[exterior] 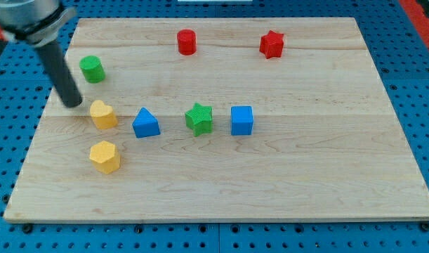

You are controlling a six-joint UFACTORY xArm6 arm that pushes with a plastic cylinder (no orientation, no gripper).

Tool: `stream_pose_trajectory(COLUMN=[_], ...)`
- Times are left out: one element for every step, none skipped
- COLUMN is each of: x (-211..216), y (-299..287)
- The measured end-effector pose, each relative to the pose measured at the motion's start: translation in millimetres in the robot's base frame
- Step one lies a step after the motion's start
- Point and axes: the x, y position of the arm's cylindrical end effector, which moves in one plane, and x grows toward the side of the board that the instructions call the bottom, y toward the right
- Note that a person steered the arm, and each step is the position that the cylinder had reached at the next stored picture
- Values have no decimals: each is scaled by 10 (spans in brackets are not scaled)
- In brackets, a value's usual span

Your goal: Push yellow heart diagonal to the red circle

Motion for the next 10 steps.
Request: stream_pose_trajectory(x=[400,162,-150,63,305,344,239,239,239,309], y=[330,1155,1324,1087,728,774,551,464,352,212])
